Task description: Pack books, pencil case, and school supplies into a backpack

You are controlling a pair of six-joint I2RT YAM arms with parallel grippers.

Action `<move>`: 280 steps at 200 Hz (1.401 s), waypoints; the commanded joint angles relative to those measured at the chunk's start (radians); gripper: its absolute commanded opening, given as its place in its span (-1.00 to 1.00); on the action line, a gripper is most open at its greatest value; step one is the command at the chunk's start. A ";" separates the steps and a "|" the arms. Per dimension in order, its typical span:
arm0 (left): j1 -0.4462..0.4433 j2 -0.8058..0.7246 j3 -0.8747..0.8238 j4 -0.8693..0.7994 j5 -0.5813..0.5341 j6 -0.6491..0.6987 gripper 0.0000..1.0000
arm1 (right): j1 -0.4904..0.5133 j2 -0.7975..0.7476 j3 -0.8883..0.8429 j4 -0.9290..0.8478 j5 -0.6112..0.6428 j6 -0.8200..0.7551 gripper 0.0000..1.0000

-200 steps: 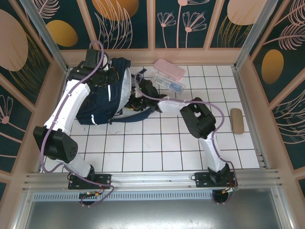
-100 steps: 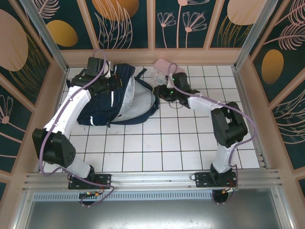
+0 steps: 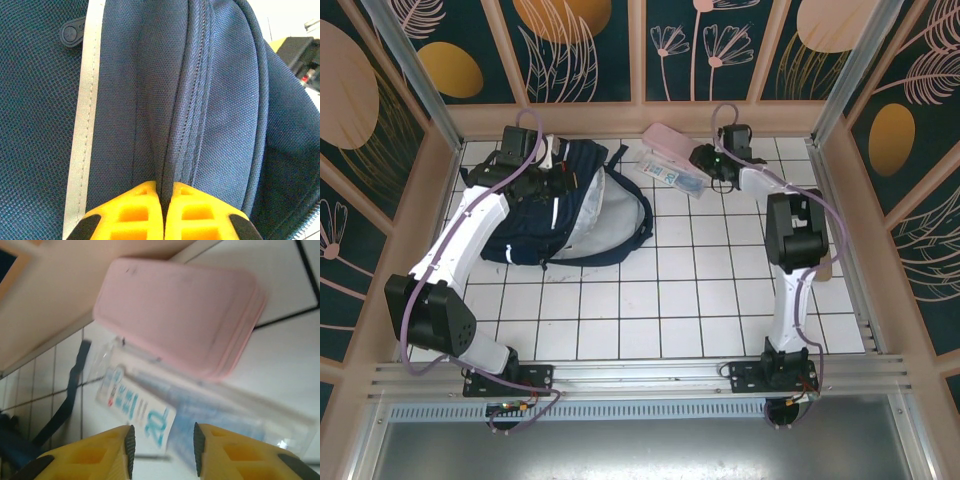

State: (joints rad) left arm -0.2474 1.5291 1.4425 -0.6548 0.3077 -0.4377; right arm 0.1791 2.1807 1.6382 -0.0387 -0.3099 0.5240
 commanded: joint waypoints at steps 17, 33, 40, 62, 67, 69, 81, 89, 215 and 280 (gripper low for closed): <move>0.003 -0.031 0.008 0.008 0.047 0.004 -1.00 | -0.023 0.137 0.201 -0.051 -0.027 -0.027 -0.20; 0.002 -0.024 0.013 0.006 0.047 0.004 -1.00 | -0.032 0.187 0.263 -0.015 -0.101 -0.006 -0.26; 0.002 -0.020 0.014 0.005 0.045 0.004 -1.00 | -0.035 0.211 0.296 -0.008 -0.121 0.002 -0.29; 0.002 -0.009 0.021 0.001 0.041 0.000 -1.00 | -0.033 0.296 0.417 -0.012 -0.167 0.018 -0.32; 0.003 -0.008 0.022 0.002 0.041 -0.001 -1.00 | -0.033 0.317 0.448 -0.022 -0.168 0.023 -0.32; 0.002 -0.008 0.021 0.003 0.041 -0.001 -1.00 | -0.033 0.327 0.459 -0.026 -0.169 0.025 -0.32; 0.003 -0.005 0.022 0.004 0.042 -0.006 -1.00 | -0.035 0.391 0.553 -0.071 -0.167 0.032 -0.31; 0.003 -0.004 0.022 0.006 0.041 -0.009 -1.00 | -0.035 0.431 0.614 -0.108 -0.163 0.034 -0.31; 0.001 0.031 -0.012 -0.066 -0.119 0.079 -0.98 | -0.006 0.048 -0.142 -0.001 -0.040 0.095 -0.31; 0.001 0.058 -0.026 -0.065 -0.140 0.123 -0.66 | 0.093 -0.322 -0.685 0.092 0.032 0.191 -0.31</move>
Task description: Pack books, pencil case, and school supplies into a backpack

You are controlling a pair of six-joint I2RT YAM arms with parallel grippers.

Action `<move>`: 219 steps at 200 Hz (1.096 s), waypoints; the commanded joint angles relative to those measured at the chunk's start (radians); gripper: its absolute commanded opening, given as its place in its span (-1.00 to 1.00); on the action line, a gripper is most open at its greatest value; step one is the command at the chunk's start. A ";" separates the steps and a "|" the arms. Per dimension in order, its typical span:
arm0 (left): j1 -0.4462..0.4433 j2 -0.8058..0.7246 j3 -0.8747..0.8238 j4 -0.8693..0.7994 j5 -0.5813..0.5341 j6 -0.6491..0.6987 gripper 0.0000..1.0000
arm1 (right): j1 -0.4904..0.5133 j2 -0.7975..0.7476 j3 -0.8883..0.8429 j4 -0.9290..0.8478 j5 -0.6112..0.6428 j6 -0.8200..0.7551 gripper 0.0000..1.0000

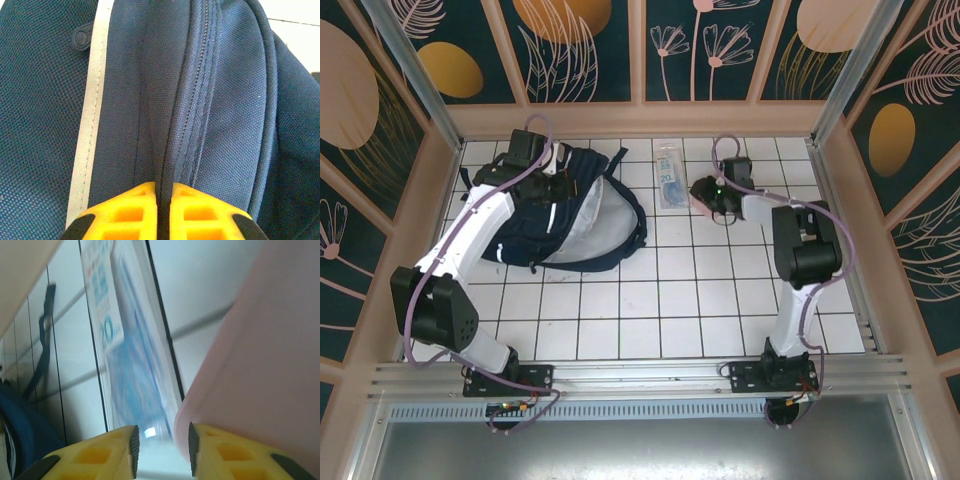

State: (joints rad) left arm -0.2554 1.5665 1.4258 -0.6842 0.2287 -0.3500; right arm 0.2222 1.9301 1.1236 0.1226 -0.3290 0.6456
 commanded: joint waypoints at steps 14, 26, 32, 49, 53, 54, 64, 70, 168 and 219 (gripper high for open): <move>0.009 0.023 -0.005 -0.027 -0.048 0.037 -0.60 | 0.084 -0.143 -0.268 -0.044 0.051 0.101 -0.32; 0.009 0.026 0.001 -0.024 -0.036 0.035 -0.52 | 0.119 -0.197 -0.326 -0.053 0.066 0.122 -0.31; 0.009 0.028 0.008 -0.024 -0.030 0.031 -0.44 | 0.135 -0.220 -0.354 -0.055 0.070 0.134 -0.31; 0.008 0.033 0.024 -0.016 -0.007 0.020 -0.21 | 0.184 -0.287 -0.426 -0.049 0.071 0.165 -0.31; 0.007 0.032 0.028 -0.012 0.001 0.017 -0.18 | 0.194 -0.302 -0.439 -0.050 0.071 0.172 -0.32; 0.007 0.032 0.029 -0.011 0.004 0.016 -0.17 | 0.196 -0.306 -0.443 -0.050 0.071 0.173 -0.31; 0.006 0.035 0.038 -0.004 0.021 0.006 -0.11 | 0.218 -0.337 -0.472 -0.053 0.075 0.186 -0.31; 0.004 0.036 0.043 0.003 0.031 0.000 -0.10 | 0.224 -0.357 -0.486 -0.057 0.077 0.189 -0.31; -0.200 0.200 0.060 0.235 0.083 -0.139 -0.07 | 0.158 -0.714 -0.443 -0.346 0.263 0.067 0.22; -0.275 0.295 0.086 0.321 0.082 -0.184 -0.08 | 0.013 -0.766 -0.557 -0.325 0.271 0.086 0.42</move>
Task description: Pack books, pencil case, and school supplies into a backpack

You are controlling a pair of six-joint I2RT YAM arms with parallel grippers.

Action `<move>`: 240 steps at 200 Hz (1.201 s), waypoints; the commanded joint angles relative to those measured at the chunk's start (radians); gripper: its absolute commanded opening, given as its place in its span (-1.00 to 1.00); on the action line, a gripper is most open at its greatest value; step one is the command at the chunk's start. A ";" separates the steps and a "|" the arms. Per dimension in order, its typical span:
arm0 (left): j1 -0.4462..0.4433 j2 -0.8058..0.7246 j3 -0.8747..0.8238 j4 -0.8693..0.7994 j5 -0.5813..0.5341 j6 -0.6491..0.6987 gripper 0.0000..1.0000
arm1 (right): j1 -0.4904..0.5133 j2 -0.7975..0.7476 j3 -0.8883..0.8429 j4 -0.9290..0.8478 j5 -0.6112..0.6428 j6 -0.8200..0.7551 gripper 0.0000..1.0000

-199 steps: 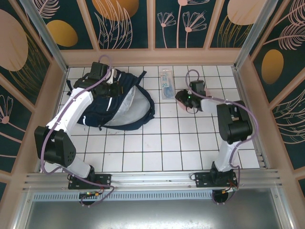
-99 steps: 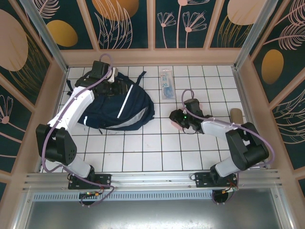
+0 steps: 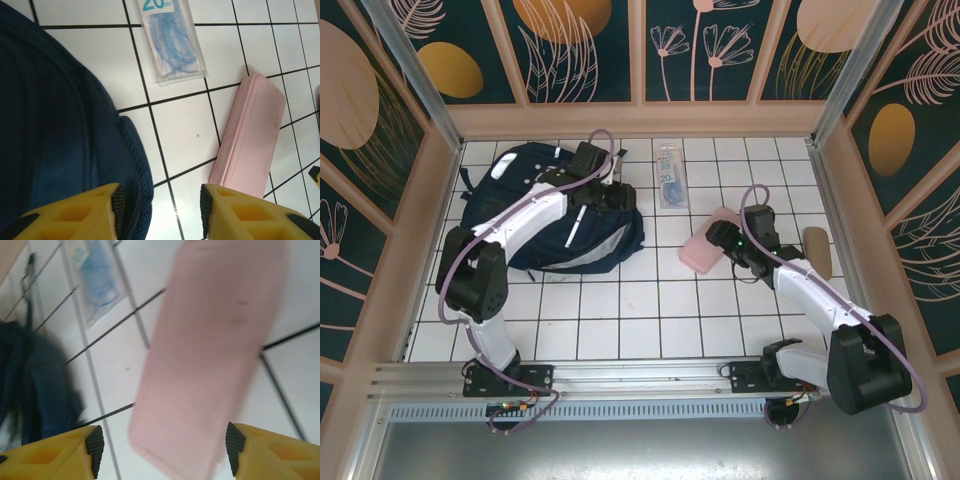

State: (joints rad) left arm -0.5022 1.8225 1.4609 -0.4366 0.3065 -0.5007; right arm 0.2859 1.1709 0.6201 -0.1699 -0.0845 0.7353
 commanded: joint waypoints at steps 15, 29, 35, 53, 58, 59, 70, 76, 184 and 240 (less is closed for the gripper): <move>-0.048 0.066 0.056 0.096 0.006 -0.049 -0.09 | -0.084 0.013 -0.073 0.015 0.004 -0.006 0.45; -0.069 0.089 0.057 0.116 0.004 -0.057 -0.09 | -0.103 0.048 -0.078 0.065 -0.021 -0.019 0.46; -0.077 0.099 0.057 0.128 0.005 -0.064 -0.09 | -0.108 0.066 -0.074 0.081 -0.031 -0.028 0.46; -0.099 0.130 0.060 0.150 0.006 -0.076 -0.11 | -0.121 0.128 -0.053 0.129 -0.050 -0.065 0.47; -0.105 0.138 0.063 0.152 0.004 -0.079 -0.12 | -0.125 0.144 -0.047 0.148 -0.060 -0.078 0.46; -0.106 0.141 0.062 0.152 0.004 -0.079 -0.13 | -0.126 0.147 -0.045 0.150 -0.062 -0.080 0.46; -0.114 0.157 0.067 0.157 0.005 -0.082 -0.14 | -0.134 0.190 -0.023 0.177 -0.081 -0.103 0.45; -0.117 0.166 0.067 0.156 0.003 -0.085 -0.14 | -0.138 0.218 -0.008 0.189 -0.092 -0.110 0.43; -0.201 0.312 0.074 0.202 0.063 -0.137 -0.23 | -0.093 0.463 0.150 0.244 -0.268 -0.178 0.22; -0.231 0.410 0.133 0.196 0.075 -0.138 -0.26 | -0.061 0.412 0.064 0.201 -0.217 -0.151 0.30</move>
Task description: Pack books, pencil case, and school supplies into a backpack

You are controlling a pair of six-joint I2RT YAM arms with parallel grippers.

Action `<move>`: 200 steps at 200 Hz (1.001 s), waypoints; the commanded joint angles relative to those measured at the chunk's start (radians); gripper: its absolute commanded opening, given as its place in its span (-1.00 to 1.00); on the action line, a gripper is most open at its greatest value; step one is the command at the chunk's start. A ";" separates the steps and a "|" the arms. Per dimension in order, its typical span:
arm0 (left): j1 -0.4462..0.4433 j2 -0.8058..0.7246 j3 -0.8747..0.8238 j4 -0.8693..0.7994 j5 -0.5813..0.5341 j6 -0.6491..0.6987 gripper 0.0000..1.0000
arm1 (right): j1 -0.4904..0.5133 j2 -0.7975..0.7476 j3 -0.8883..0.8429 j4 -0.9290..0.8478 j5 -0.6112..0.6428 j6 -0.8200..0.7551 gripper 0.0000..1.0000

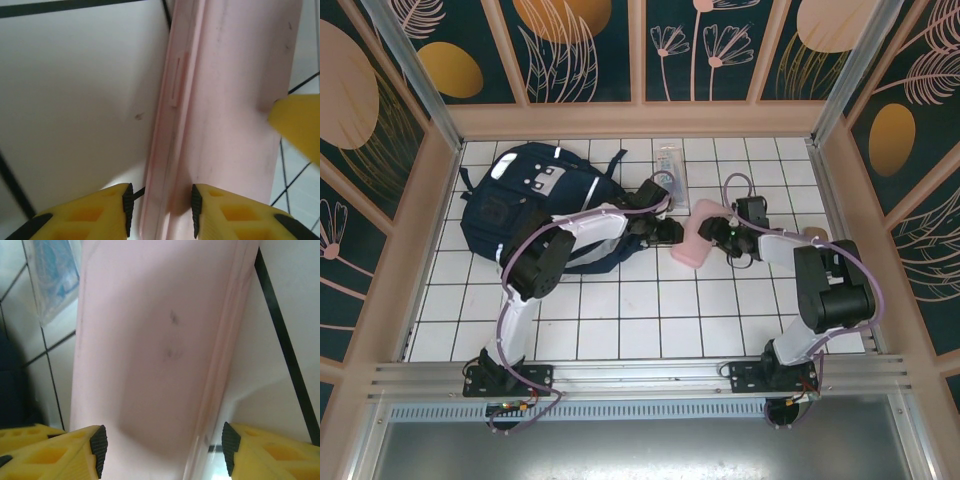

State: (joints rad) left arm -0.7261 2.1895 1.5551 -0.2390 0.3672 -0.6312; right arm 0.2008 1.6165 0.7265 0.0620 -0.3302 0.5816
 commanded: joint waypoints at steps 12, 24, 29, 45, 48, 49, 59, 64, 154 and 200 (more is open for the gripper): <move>-0.011 0.051 0.039 0.000 0.021 -0.012 -0.29 | 0.034 -0.027 -0.061 -0.008 0.026 0.020 0.30; -0.012 0.055 0.031 0.009 0.034 -0.019 -0.34 | 0.045 -0.012 -0.075 0.024 0.008 0.040 0.30; -0.013 0.056 0.027 0.015 0.039 -0.024 -0.35 | 0.049 -0.003 -0.079 0.039 -0.001 0.048 0.30; -0.015 0.058 0.011 0.040 0.066 -0.046 -0.44 | 0.061 0.016 -0.094 0.102 -0.058 0.078 0.29; -0.016 0.058 0.006 0.047 0.074 -0.051 -0.46 | 0.062 0.018 -0.098 0.118 -0.074 0.086 0.28; -0.015 0.058 0.005 0.048 0.076 -0.054 -0.46 | 0.063 0.019 -0.099 0.124 -0.079 0.088 0.28; -0.015 0.056 -0.010 0.072 0.099 -0.072 -0.50 | 0.062 0.025 -0.112 0.181 -0.132 0.117 0.27; -0.015 0.054 -0.017 0.084 0.110 -0.082 -0.51 | 0.063 0.026 -0.116 0.212 -0.160 0.132 0.27; -0.014 0.011 -0.053 0.127 0.153 -0.115 -0.57 | 0.047 -0.047 -0.134 0.410 -0.338 0.236 0.02; -0.013 -0.022 -0.035 0.070 0.101 -0.085 -0.56 | 0.021 -0.098 -0.157 0.302 -0.253 0.188 -0.28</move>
State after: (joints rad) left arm -0.7204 2.2013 1.5200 -0.1184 0.4870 -0.7380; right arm 0.2291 1.5871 0.5732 0.3607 -0.5541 0.7918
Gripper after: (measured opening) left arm 0.216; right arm 0.359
